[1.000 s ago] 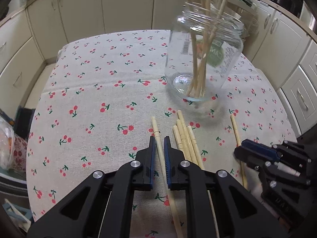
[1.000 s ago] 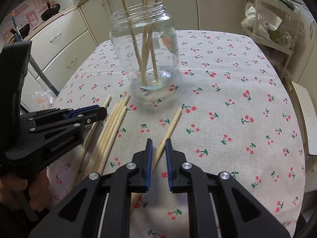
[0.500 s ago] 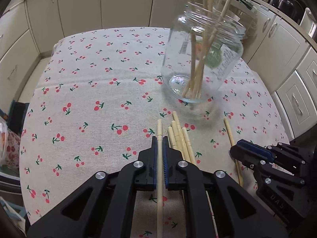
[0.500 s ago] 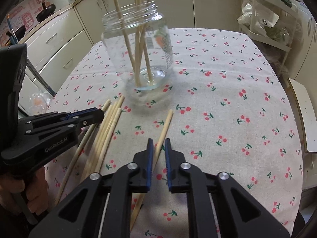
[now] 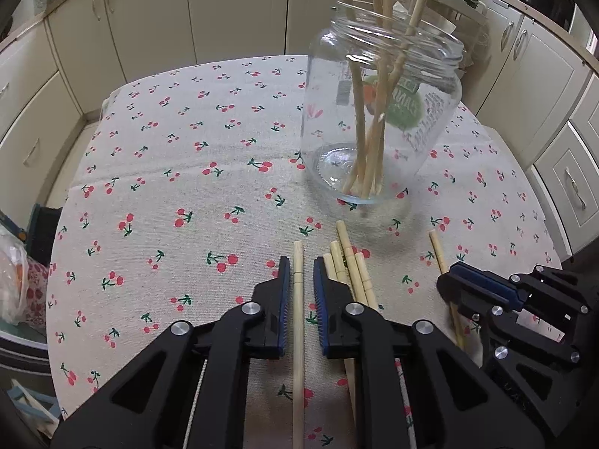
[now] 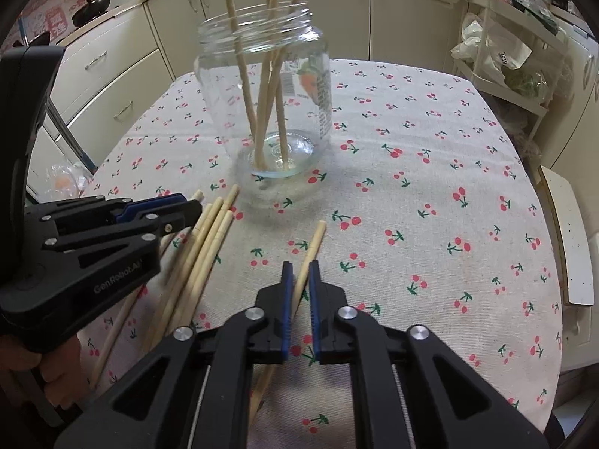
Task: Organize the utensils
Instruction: 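Grasp a wooden stick with the left gripper while the right grasps another, then lift the left gripper's stick over the jar and lower it in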
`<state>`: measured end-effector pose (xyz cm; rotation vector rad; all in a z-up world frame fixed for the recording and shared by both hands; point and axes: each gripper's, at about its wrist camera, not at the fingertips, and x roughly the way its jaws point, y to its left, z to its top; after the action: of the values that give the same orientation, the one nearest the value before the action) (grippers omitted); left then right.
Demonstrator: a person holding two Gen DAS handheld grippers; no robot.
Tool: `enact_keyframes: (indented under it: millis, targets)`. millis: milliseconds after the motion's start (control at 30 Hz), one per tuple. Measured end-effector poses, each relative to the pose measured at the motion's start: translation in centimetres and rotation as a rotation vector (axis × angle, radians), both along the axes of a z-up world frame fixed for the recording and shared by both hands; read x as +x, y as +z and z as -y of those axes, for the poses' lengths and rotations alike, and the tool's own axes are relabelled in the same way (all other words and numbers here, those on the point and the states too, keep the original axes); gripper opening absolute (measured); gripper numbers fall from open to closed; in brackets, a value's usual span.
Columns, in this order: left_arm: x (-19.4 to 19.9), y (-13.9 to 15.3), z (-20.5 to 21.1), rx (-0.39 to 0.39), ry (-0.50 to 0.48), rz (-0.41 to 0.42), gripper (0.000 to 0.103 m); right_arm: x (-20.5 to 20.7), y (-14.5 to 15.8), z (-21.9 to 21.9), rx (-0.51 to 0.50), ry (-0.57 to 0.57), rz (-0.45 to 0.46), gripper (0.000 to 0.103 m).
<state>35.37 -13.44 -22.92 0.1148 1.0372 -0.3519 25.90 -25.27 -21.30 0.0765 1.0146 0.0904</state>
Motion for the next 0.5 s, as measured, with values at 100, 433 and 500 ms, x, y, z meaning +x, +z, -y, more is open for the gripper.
enact_keyframes:
  millis: [100,433,500]
  targets:
    - [-0.2,0.1,-0.7,-0.034,0.008,-0.023,0.005,0.0,-0.1,0.8,0.054,-0.018,-0.008,0.006]
    - [-2.0,7.0,-3.5,-0.252,0.059,0.183,0.005,-1.9,1.3,4.4,0.322,-0.146,0.066,0.006]
    - [-2.5,9.2,-3.6,-0.308,0.072,0.274,0.005,-2.2,1.7,4.9,0.348,-0.176,0.100,0.006]
